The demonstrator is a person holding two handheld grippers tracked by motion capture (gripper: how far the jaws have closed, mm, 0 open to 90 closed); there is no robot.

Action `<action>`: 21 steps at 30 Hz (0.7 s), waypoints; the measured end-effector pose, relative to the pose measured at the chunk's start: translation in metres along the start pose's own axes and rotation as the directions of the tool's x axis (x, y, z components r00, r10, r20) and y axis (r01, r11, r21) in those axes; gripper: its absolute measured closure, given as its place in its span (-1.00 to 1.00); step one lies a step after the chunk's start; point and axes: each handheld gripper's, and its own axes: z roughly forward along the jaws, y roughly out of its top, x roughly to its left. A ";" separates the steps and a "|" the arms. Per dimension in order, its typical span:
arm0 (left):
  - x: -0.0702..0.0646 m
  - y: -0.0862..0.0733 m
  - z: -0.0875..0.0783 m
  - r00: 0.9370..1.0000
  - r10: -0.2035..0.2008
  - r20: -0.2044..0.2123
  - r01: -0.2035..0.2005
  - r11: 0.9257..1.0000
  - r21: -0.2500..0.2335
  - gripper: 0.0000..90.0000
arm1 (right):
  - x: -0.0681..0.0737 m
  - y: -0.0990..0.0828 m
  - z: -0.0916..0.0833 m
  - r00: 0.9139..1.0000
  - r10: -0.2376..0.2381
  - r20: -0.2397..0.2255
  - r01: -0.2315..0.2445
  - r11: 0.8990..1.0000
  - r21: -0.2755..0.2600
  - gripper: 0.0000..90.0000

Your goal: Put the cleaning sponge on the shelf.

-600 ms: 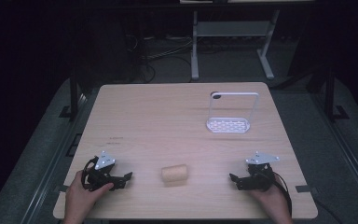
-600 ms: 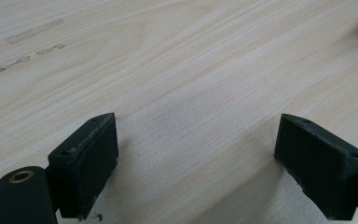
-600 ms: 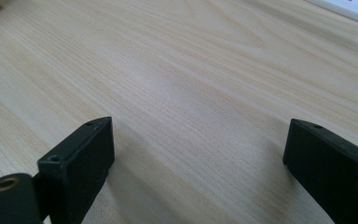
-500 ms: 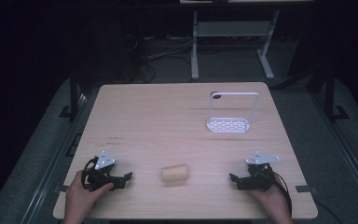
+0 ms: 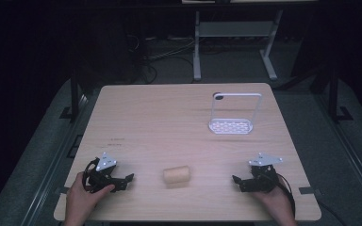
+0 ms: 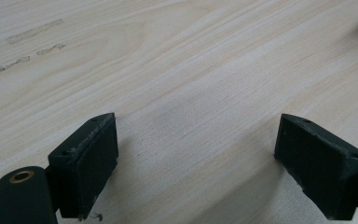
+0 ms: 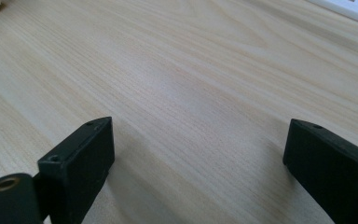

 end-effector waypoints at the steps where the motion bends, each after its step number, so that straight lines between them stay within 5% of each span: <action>1: 0.000 0.000 0.000 1.000 0.000 0.000 0.000 1.000 0.000 -0.71 | 0.000 0.000 0.000 1.000 -0.002 -0.001 0.002 1.000 0.001 -0.82; 8: 0.000 0.000 0.000 1.000 0.000 0.000 0.000 1.000 0.000 -0.71 | -0.002 0.003 -0.002 1.000 -0.007 -0.018 0.007 1.000 0.021 -0.81; 21: 0.000 0.000 0.000 1.000 0.000 0.000 0.000 1.000 0.000 -0.71 | -0.008 0.017 -0.010 0.997 -0.036 -0.073 0.035 0.999 -0.017 -0.81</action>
